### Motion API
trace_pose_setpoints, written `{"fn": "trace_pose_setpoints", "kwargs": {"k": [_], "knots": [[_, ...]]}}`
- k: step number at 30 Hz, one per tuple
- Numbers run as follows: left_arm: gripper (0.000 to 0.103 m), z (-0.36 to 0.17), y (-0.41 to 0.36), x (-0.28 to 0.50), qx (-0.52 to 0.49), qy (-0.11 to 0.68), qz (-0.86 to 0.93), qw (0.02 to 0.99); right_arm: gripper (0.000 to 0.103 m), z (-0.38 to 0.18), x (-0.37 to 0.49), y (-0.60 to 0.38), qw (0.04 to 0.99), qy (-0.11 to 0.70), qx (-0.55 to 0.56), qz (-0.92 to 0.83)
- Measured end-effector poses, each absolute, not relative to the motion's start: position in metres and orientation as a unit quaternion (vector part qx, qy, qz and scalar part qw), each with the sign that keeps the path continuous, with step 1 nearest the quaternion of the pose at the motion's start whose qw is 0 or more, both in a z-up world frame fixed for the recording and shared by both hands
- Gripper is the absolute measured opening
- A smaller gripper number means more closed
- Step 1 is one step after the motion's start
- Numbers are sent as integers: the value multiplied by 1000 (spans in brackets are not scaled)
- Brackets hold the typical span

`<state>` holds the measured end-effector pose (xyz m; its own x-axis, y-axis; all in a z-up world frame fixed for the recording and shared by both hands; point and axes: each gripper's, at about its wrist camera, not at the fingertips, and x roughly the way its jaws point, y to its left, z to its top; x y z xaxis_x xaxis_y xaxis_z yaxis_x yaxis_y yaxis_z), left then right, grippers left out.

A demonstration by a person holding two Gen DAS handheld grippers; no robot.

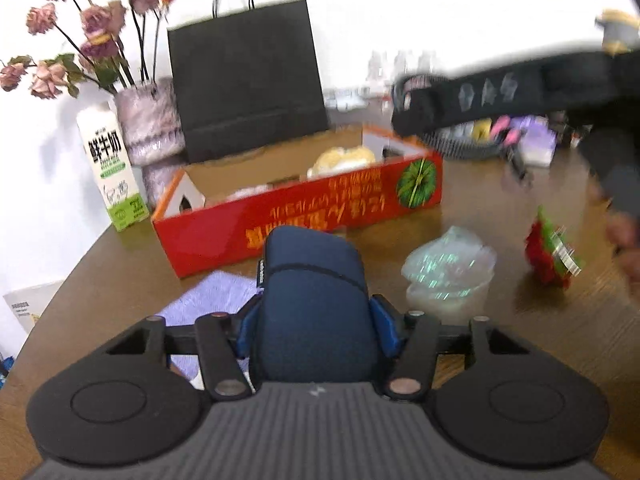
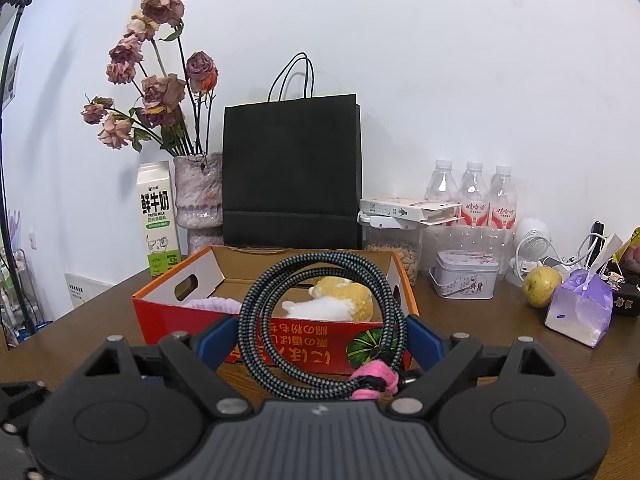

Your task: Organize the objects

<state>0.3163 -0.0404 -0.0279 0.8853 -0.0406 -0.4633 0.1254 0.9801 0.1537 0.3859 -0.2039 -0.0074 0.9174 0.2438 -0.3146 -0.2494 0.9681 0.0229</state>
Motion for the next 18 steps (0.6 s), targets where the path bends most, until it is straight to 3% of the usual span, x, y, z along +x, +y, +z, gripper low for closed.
{"fn": "trace_pose_setpoints", "kwargs": {"k": [8, 16, 18], "knots": [[58, 1, -23, 301, 21, 199, -60, 978, 89, -7, 386, -204, 980, 156, -7, 122], [57, -34, -41, 314, 7, 324, -124, 938, 89, -5, 386, -208, 980, 154, 1, 123], [60, -39, -50, 308, 27, 319, -123, 939, 89, -4, 385, -210, 980, 154, 5, 125]]}}
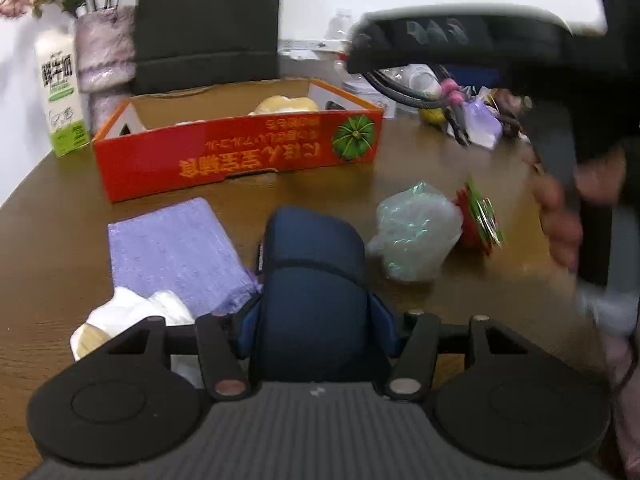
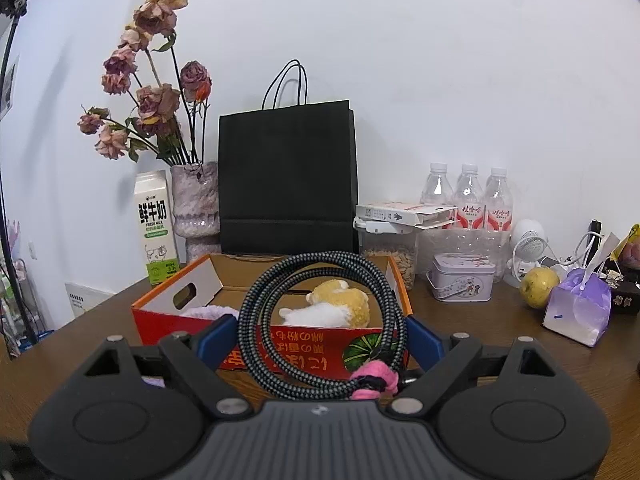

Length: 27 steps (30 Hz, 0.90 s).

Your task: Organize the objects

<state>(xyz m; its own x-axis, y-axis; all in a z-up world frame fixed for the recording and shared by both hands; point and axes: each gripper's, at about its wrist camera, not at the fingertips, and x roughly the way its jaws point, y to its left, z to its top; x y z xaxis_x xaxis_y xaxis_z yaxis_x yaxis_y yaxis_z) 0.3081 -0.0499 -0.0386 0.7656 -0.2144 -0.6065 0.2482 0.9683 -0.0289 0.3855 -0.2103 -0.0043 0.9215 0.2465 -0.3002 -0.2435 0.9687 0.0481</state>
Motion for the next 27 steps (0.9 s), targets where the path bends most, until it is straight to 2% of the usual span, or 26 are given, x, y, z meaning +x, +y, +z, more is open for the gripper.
{"fn": "trace_pose_setpoints", "kwargs": {"k": [3, 5, 7, 11, 15, 17, 18, 27], "knots": [[68, -37, -54, 297, 44, 311, -100, 944, 89, -3, 385, -213, 980, 153, 10, 128], [69, -33, -56, 278, 62, 283, -92, 953, 89, -3, 384, -215, 980, 152, 11, 130], [79, -30, -60, 261, 91, 255, -91, 958, 89, -3, 384, -216, 979, 153, 14, 132], [86, -27, -72, 261, 127, 241, -100, 957, 89, -3, 385, -217, 979, 156, 17, 133], [85, -30, -72, 295, 120, 279, -91, 948, 89, -1, 383, -217, 979, 150, 17, 134], [79, -37, -71, 310, 104, 314, -89, 940, 89, 0, 383, -219, 979, 150, 19, 134], [72, -42, -70, 315, 100, 330, -80, 935, 89, 0, 383, -219, 979, 150, 20, 134], [61, -48, -88, 269, 113, 299, -113, 941, 89, -2, 385, -218, 978, 155, 21, 137]]}}
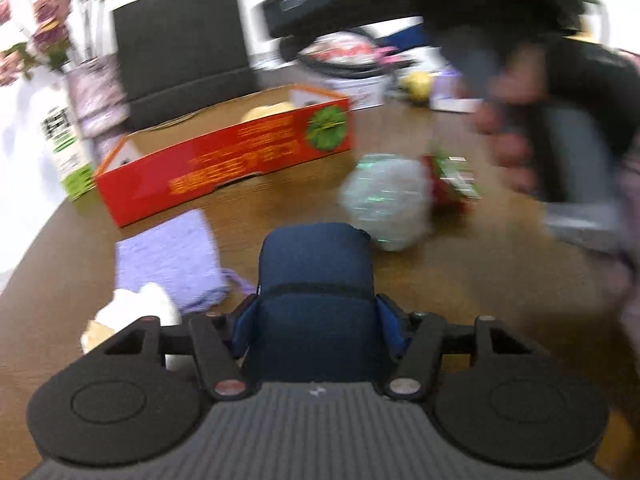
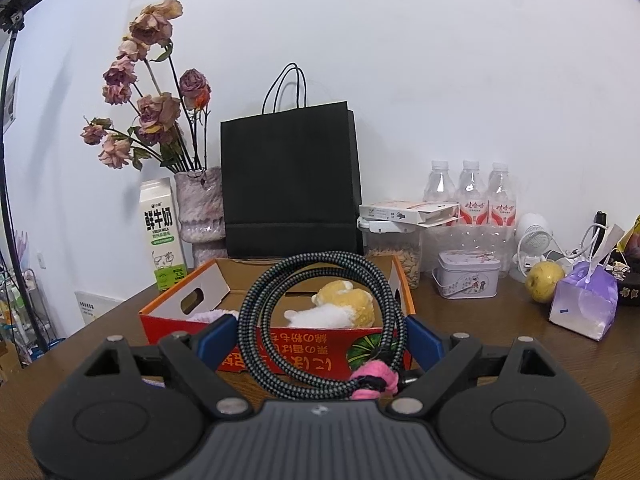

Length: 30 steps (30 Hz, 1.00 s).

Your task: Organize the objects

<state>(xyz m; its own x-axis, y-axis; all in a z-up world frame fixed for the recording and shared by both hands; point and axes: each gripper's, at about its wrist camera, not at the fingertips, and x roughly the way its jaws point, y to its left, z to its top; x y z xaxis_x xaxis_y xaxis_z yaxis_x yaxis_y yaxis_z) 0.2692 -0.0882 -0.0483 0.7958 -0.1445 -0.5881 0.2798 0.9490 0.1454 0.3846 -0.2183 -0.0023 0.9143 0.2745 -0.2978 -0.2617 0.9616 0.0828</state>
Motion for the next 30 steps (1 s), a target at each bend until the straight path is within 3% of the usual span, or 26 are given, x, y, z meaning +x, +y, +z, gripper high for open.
{"fn": "trace_pose_setpoints", "kwargs": {"k": [10, 30], "knots": [[61, -45, -86, 254, 94, 277, -113, 950, 89, -1, 383, -219, 979, 152, 19, 137], [61, 26, -14, 308, 3, 197, 1, 980, 89, 1, 388, -202, 976, 168, -8, 138]]}}
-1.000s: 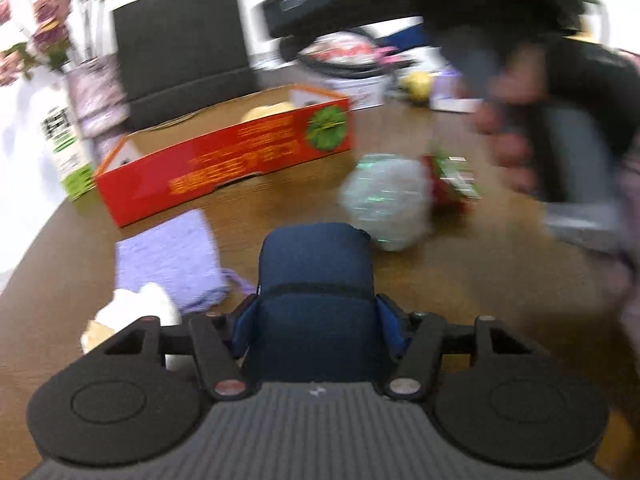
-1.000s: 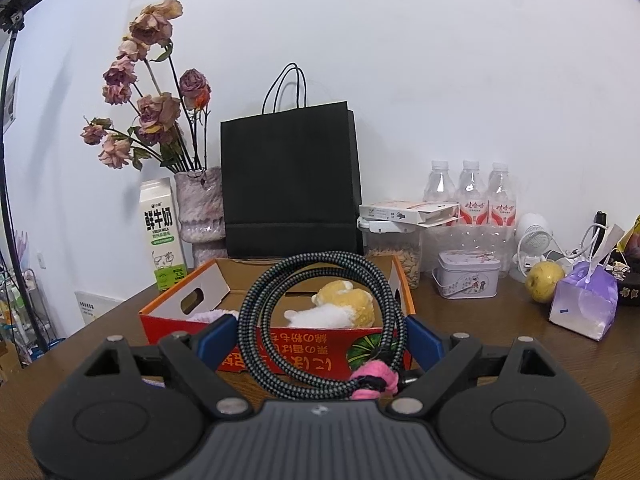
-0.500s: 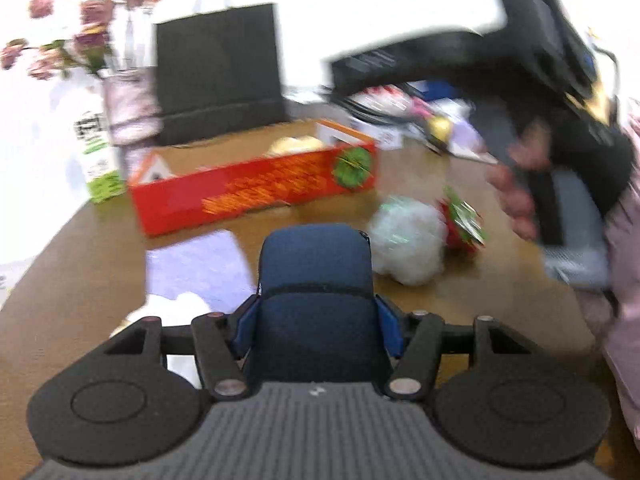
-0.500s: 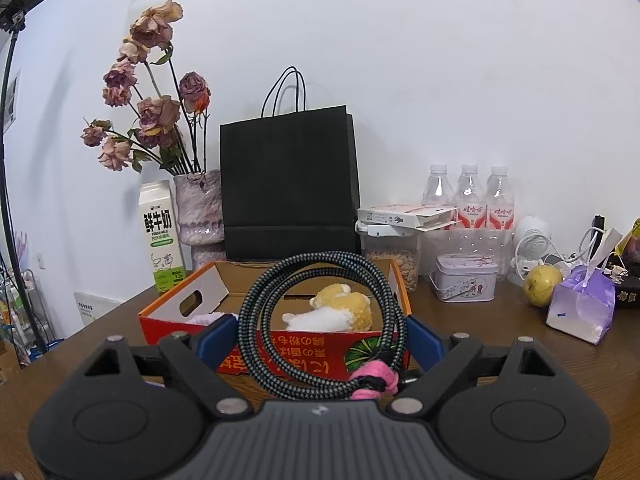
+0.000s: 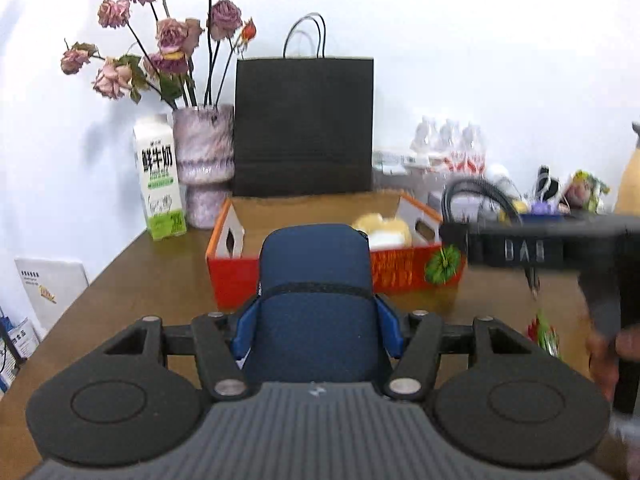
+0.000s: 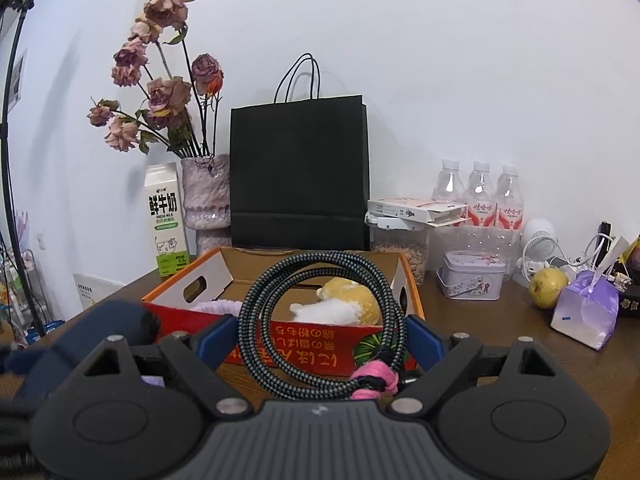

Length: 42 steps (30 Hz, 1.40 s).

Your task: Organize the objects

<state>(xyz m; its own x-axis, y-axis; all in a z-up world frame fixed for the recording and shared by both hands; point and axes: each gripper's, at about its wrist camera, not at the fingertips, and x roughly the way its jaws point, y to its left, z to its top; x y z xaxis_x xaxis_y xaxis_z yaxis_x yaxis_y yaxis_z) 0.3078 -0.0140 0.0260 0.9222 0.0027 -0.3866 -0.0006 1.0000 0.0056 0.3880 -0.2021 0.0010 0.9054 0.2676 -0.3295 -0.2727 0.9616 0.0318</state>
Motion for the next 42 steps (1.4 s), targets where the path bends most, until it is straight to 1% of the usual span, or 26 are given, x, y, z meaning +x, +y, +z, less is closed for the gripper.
{"fn": "trace_pose_setpoints", "kwargs": {"k": [6, 15, 23, 30, 32, 33, 34, 35, 36, 37, 42], "knots": [[61, 50, -7, 342, -12, 172, 14, 985, 89, 11, 401, -192, 977, 165, -10, 137], [61, 73, 10, 402, -59, 140, 30, 988, 89, 25, 450, -176, 977, 170, 10, 132], [61, 75, 25, 462, -78, 149, 36, 985, 89, 31, 507, -163, 976, 173, 19, 130], [61, 64, 30, 510, -77, 172, 45, 981, 89, 16, 555, -158, 971, 203, 11, 125], [63, 60, 29, 523, -70, 179, 44, 980, 90, 9, 567, -157, 969, 213, 8, 123], [69, 57, 28, 529, -66, 184, 39, 980, 91, 6, 573, -157, 968, 219, 8, 122], [85, 54, 27, 533, -62, 182, 36, 981, 92, 1, 579, -158, 966, 229, 8, 119], [97, 52, 26, 535, -59, 175, 36, 982, 94, -3, 584, -158, 965, 235, 7, 114], [103, 51, 26, 536, -56, 168, 42, 983, 99, -6, 587, -158, 965, 238, 5, 106], [103, 50, 26, 536, -52, 166, 53, 983, 102, -9, 590, -159, 965, 243, 3, 96], [103, 53, 35, 534, -76, 181, 61, 979, 102, -10, 588, -163, 965, 246, 8, 90]]}}
